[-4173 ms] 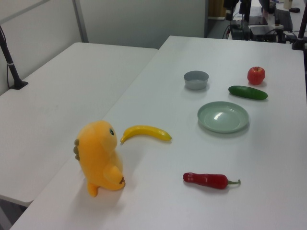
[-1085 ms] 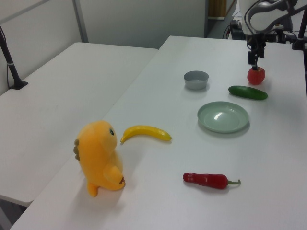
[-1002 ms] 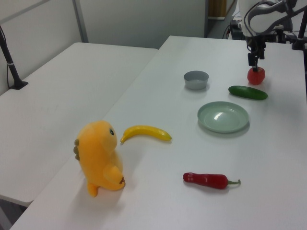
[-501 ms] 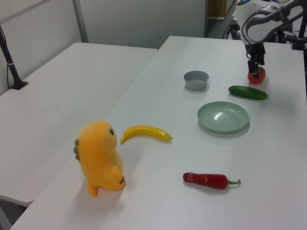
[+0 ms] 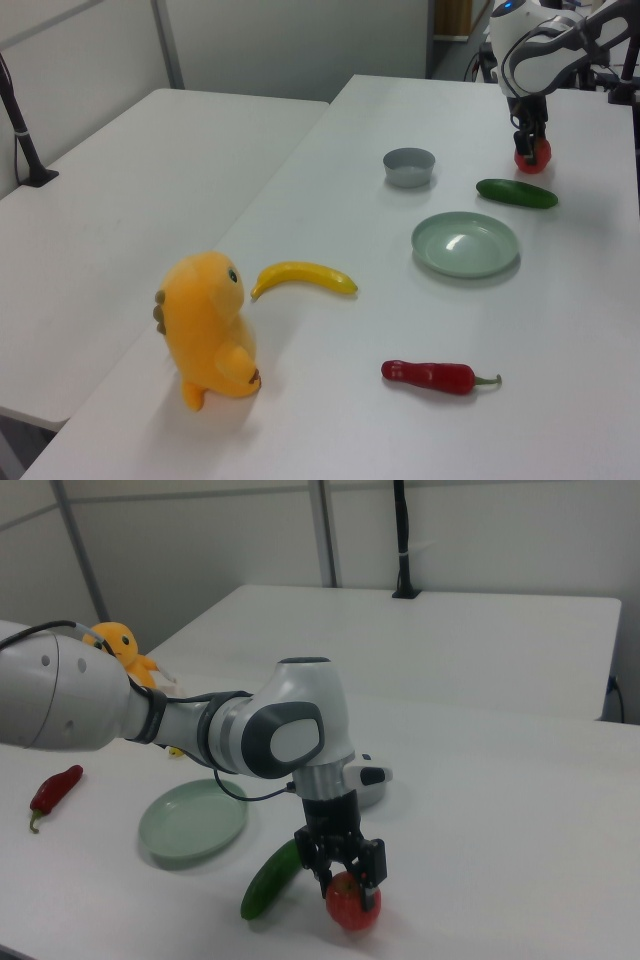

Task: Put the red apple in the bowl
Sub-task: 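Close the gripper on the red apple and lift it, then carry the red apple over the grey bowl and lower it in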

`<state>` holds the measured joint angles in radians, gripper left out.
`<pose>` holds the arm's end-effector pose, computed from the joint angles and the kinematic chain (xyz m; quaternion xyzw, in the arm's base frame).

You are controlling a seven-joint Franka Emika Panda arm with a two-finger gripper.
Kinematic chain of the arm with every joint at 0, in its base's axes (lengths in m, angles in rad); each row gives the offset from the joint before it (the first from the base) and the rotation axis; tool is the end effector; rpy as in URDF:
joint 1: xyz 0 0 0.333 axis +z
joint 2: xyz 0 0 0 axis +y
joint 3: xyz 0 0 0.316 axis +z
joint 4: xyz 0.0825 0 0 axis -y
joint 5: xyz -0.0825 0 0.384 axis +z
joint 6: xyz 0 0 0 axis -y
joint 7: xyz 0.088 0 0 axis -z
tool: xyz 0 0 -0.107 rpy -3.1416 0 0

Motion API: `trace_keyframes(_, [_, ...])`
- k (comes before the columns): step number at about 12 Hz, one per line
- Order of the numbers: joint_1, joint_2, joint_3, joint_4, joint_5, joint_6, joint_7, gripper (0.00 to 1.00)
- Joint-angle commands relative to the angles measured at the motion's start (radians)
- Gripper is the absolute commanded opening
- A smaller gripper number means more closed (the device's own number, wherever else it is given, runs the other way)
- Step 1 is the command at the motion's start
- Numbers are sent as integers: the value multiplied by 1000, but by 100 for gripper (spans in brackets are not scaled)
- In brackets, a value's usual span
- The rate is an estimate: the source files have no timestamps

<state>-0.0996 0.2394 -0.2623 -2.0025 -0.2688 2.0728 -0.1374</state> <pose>0.5363 -0.2133 0.3328 0.9858 -0.0359 -0.1142 0.1180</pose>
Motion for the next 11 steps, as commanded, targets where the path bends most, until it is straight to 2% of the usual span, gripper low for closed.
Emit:
trace_keyframes(1, [8, -20, -3, -12, -3, 36, 1, 26])
trace_keyframes(3, [9, -34, -2, 26, 8, 41, 66, 26])
trace_keyframes(6, [18, -32, 12, 120, 143, 30, 206, 26])
trace_keyframes(7, [27, -31, 24, 129, 149, 39, 285, 26])
trace_keyframes(8, [31, -20, 29, 178, 157, 36, 361, 26])
trace_keyframes(9, [28, -3, 67, 220, 180, 36, 424, 26])
trace_keyframes(11, [29, 30, 107, 275, 238, 41, 482, 26])
